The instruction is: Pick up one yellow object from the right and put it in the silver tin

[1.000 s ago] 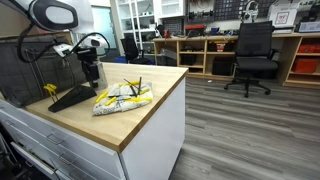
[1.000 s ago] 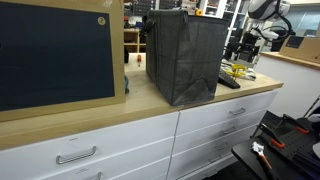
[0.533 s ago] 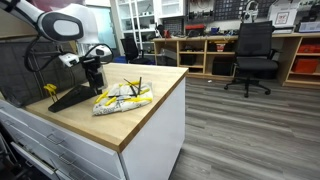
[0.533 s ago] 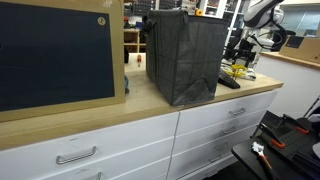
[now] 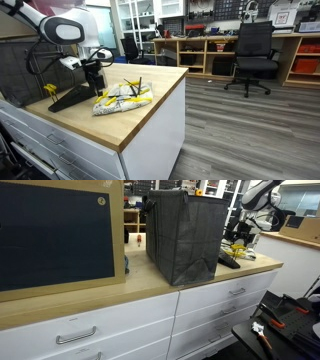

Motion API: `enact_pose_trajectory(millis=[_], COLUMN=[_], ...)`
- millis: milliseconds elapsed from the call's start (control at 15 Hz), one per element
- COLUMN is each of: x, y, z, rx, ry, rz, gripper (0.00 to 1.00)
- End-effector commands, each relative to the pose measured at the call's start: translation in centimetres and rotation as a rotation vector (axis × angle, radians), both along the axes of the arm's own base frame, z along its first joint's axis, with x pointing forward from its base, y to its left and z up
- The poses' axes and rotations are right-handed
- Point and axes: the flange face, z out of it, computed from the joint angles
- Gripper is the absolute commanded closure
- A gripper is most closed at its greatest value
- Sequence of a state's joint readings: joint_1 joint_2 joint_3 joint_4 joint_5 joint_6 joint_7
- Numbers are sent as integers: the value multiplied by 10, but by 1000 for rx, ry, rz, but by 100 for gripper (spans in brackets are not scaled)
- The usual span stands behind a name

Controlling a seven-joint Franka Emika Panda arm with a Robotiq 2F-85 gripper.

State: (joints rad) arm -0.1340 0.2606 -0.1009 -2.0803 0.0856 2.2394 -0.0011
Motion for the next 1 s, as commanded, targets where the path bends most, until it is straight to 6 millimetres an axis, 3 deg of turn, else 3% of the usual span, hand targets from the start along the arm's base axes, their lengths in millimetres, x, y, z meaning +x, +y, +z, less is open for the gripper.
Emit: enact_pose_trajectory(millis=[0, 200, 267, 333, 600, 933], x=[1, 4, 1, 2, 3, 13], y=[3, -1, -2, 1, -2, 8], z=[5, 5, 16, 2, 8, -11], rx=[1, 1, 27, 5, 8, -22], ry=[-17, -16, -20, -4, -15, 14], rz=[34, 1, 1, -3, -12, 22], gripper=[0, 0, 0, 0, 0, 0])
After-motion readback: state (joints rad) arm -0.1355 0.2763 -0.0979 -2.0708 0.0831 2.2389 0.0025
